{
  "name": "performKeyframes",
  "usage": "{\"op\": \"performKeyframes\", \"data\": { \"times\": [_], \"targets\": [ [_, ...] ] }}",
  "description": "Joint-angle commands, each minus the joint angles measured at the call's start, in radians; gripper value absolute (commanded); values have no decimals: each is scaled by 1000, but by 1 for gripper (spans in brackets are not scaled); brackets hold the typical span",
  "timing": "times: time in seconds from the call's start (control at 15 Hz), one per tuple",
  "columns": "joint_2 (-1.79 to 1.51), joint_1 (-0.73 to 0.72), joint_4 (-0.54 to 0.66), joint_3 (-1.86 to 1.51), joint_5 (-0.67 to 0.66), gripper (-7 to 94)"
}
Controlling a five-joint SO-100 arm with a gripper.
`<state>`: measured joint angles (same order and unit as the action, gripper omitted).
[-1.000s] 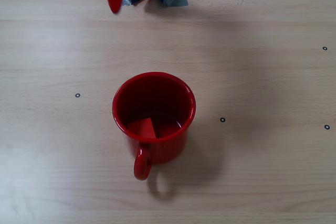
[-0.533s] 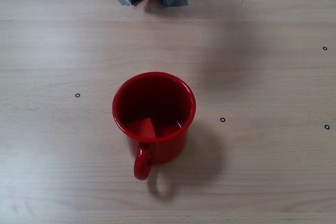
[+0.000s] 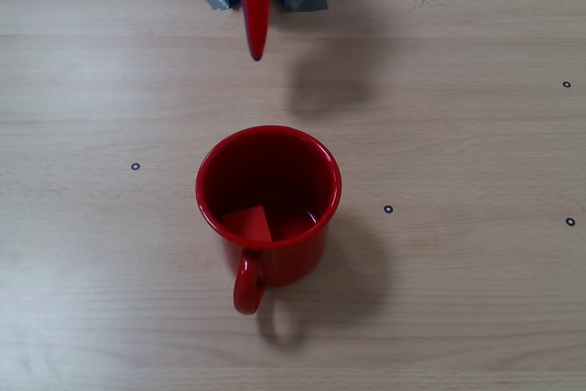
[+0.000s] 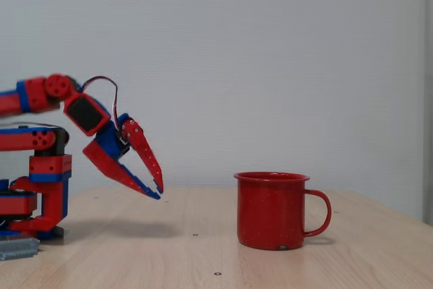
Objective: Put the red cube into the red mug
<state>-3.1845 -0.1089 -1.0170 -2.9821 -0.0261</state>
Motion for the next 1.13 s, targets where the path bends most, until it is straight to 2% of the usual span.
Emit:
{"op": "performKeyframes", "data": {
  "times": [0.0,1.07],
  "targets": [
    [-92,-18,12,-78,-3,0],
    [-147,-3,-8,-150,-6,0]
  ]
}}
